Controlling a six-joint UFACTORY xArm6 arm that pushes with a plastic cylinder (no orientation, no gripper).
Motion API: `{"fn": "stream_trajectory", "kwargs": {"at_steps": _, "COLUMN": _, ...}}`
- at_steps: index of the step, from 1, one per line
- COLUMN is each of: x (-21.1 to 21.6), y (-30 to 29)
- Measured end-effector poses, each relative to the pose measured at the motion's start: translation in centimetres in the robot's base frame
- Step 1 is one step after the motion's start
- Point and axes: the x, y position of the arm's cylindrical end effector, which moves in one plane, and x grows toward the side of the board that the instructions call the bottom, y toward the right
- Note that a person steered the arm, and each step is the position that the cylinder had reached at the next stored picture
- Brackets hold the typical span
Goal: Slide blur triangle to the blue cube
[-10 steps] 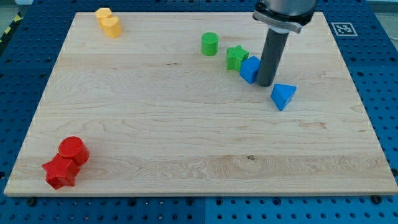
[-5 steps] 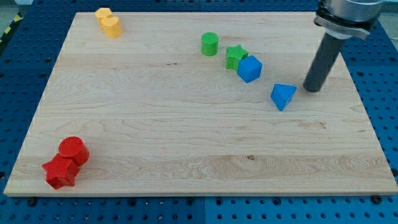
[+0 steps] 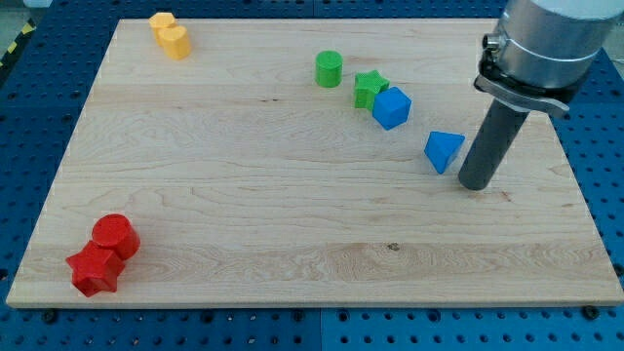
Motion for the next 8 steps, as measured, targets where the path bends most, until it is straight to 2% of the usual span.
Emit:
{"fn": "stream_trajectory", "kwargs": {"at_steps": 2, "x": 0.0, "y": -0.1}}
{"fn": "stream_trajectory", "kwargs": {"at_steps": 4, "x": -1.7, "y": 3.3}}
{"fn": "stream_trajectory", "kwargs": {"at_steps": 8, "x": -4.7, "y": -4.5}}
